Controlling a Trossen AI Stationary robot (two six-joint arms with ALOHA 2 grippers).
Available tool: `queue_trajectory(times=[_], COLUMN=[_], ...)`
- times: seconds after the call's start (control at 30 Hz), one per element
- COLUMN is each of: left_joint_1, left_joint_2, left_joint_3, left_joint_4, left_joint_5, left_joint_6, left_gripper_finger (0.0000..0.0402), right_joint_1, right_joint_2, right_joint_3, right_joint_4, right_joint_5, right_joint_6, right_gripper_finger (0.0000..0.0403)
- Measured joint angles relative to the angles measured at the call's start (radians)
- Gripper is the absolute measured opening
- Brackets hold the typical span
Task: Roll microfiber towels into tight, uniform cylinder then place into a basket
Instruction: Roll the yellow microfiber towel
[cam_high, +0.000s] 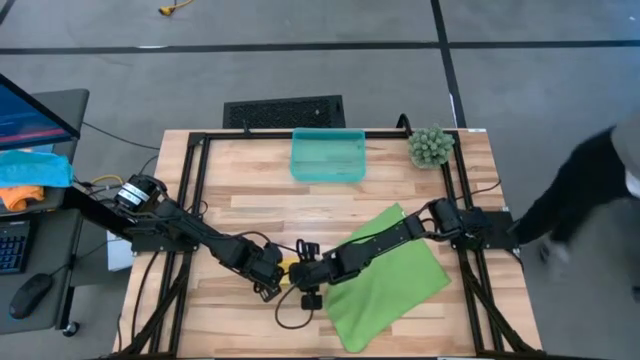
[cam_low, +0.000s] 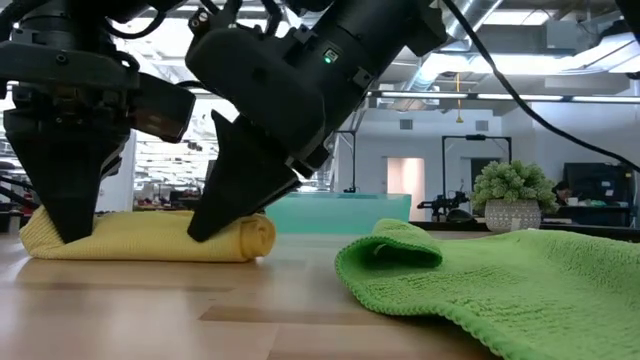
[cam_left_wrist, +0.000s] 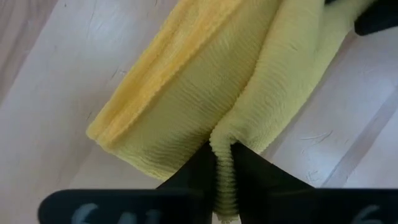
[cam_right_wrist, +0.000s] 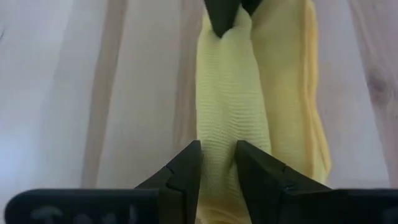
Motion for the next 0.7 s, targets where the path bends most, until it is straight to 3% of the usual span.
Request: queue_trajectory(times=[0.47,0.7], left_joint_1=[-0.024,-0.04], left_joint_2=[0.001,-0.047], left_joint_3=[0.0,-0.007], left_joint_4=[0.01,-0.011], left_joint_5=[-0.018,-0.055], left_joint_6=[0.045,0.138], left_gripper_finger=[0.0145,0.0159], right_joint_1=[-0.005,-0.005], right_joint_2=[0.024,0.027], right_joint_3=[0.004,0.003], right_joint_4=[-0.023,-0.022], right_joint_5=[-0.005,-0.013], right_joint_6=[0.014,0.014], right_gripper_finger=[0.0127,0.0127])
